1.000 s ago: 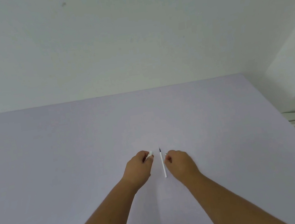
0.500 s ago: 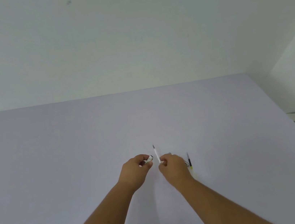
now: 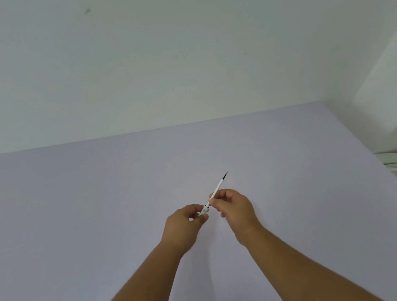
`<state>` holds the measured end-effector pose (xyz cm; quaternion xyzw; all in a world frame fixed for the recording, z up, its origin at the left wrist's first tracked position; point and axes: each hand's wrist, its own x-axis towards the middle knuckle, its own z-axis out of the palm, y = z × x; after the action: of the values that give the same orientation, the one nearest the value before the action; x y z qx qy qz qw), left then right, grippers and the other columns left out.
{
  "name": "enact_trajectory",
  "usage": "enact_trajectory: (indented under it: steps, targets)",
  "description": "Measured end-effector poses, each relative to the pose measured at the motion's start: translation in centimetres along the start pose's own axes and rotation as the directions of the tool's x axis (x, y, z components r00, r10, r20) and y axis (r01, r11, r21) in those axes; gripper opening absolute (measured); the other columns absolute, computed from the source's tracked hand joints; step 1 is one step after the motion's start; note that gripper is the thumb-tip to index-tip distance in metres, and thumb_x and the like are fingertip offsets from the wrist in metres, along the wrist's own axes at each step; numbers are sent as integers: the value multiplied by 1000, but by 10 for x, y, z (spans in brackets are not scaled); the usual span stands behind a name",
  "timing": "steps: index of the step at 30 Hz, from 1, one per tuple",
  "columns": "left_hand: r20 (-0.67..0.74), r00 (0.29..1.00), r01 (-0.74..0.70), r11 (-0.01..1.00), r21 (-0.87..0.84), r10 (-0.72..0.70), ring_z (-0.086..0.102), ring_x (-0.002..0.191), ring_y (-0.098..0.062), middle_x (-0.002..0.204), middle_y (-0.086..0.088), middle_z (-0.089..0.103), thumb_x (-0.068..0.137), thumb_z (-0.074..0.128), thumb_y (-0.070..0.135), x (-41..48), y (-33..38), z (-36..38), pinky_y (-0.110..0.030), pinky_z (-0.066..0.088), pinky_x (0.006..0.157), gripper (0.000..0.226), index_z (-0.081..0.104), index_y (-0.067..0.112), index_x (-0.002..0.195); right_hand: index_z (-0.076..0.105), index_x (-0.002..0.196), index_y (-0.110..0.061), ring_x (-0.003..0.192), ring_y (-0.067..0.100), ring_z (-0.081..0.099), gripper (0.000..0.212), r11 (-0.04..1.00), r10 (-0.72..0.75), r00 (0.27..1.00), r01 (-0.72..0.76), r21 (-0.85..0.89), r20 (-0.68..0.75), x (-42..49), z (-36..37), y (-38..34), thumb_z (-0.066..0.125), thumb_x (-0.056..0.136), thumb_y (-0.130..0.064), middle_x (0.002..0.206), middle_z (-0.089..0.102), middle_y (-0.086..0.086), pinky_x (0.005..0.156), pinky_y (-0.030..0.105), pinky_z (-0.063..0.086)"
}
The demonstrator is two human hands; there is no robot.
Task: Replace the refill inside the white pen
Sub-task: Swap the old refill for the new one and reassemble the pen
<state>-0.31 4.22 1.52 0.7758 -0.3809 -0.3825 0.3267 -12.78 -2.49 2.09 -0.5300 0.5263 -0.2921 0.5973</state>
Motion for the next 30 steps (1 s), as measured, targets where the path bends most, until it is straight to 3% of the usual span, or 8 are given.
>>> enact_trajectory:
  steps: [4,8,14,18,20,22,24,30]
  targets:
    - [1,1000,-23,1000,-20,23,54,75,-6,90,12,60,88,63,34,-2,6,1,-15,39,58,8,67,37,94,72,82,-29,78,2,59,6,995,20,1000,-21,95,17,-1,-3,-5,66,81,-28,80,68,-16,71,19,43]
    - [12,999,-35,999,-23,36,51,68,-5,86,12,57,88,63,32,-3,9,1,-15,39,54,10,68,35,95,64,68,-27,50,2,42,17,989,-16,997,27,146,-75,5,-13,-16,64,83,-33,53,50,-19,48,11,39]
    - [37,998,-52,998,-35,54,53,69,-5,93,11,59,89,60,36,-2,19,5,-17,41,57,12,66,33,99,68,65,-22,57,3,50,17,997,-65,989,71,-41,130,6,-20,-18,67,81,-28,62,61,-15,51,13,40]
    - [57,997,-38,996,-75,43,55,68,-13,93,9,58,89,59,34,-2,18,4,-25,48,61,10,62,40,97,72,77,-26,64,-7,58,8,996,-43,998,45,76,-35,17,-38,-17,67,82,-28,71,68,-19,59,9,43]
    - [66,997,-40,995,-94,47,58,73,-17,92,7,59,90,58,33,-2,18,3,-28,52,61,18,57,48,98,69,80,-21,77,6,60,8,986,-58,989,37,-160,-132,26,-52,-11,64,84,-25,78,67,-12,69,19,44]
    - [75,996,-49,993,-111,58,59,74,-18,90,6,58,91,57,31,-3,19,3,-28,53,61,23,55,53,98,69,84,-17,83,17,61,11,846,-69,994,13,-532,-85,32,-63,-1,59,85,-21,84,68,-2,72,25,45]
    - [82,995,-51,992,-111,61,59,75,-19,89,6,58,91,56,31,-3,18,3,-29,53,62,25,55,54,97,70,88,-16,87,21,63,16,674,-14,1000,19,-739,12,34,-68,11,54,84,-16,94,69,3,74,28,50]
    - [92,995,-33,994,-106,43,58,74,-19,90,3,58,91,55,30,-3,14,3,-29,51,62,23,56,52,98,67,98,-19,99,22,57,21,361,-1,988,144,-922,154,28,-67,33,55,81,-21,104,61,4,75,32,48]
